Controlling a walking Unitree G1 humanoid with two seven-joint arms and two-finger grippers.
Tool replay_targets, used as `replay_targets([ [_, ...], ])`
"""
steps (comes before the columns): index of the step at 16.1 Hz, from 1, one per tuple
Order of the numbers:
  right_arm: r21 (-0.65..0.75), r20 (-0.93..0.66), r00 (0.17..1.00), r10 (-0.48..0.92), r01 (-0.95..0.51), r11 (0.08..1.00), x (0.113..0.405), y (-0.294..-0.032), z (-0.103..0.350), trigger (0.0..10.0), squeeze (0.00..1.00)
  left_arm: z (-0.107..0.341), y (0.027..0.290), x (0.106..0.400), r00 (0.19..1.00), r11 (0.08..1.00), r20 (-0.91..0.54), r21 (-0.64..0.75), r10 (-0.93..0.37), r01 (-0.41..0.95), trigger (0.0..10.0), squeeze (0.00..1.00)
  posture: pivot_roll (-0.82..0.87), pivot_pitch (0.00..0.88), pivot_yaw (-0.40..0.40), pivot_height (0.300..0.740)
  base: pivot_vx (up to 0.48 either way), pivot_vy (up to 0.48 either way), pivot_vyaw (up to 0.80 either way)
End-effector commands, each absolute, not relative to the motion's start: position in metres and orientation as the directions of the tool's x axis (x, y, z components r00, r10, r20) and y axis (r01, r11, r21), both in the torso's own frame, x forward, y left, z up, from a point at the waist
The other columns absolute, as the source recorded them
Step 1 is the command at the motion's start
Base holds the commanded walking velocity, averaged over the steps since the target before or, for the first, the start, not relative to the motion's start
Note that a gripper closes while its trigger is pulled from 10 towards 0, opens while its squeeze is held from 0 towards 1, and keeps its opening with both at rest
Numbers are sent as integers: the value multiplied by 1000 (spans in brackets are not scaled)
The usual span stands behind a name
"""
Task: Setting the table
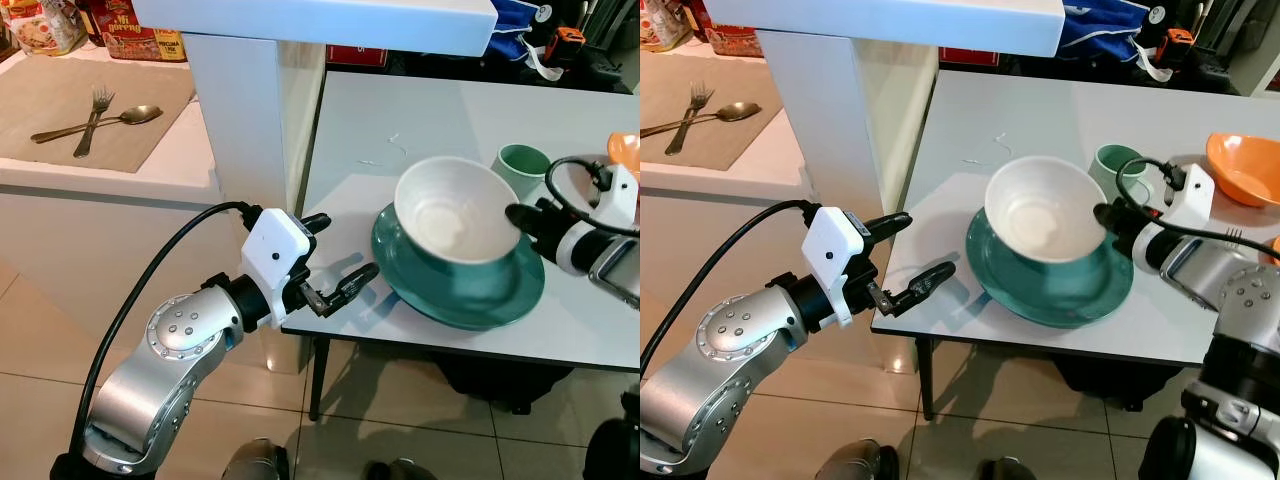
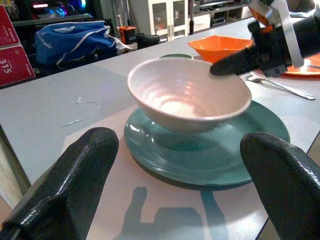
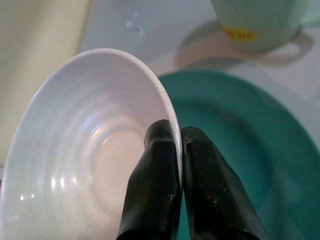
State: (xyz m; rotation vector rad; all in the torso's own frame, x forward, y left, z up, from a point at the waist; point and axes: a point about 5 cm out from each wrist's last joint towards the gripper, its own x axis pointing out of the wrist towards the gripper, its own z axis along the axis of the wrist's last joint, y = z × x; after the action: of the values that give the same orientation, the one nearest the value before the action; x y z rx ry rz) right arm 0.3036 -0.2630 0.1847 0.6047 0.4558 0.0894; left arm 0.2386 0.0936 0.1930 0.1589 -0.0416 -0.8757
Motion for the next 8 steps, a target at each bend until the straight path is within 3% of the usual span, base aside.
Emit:
replay_targets([
  [1, 528, -411, 889, 203, 51, 848, 301, -261, 185, 10000, 0, 196, 93, 236, 626, 616, -23, 156, -779, 772, 10000, 0, 111, 50, -21, 740, 0, 0, 0],
  [8, 505, -482, 865, 142, 142, 851, 294, -270, 169, 10000, 8, 191, 88, 219, 525, 517, -63, 111, -849, 849, 10000, 0, 118, 53, -27, 740, 0, 0, 0],
])
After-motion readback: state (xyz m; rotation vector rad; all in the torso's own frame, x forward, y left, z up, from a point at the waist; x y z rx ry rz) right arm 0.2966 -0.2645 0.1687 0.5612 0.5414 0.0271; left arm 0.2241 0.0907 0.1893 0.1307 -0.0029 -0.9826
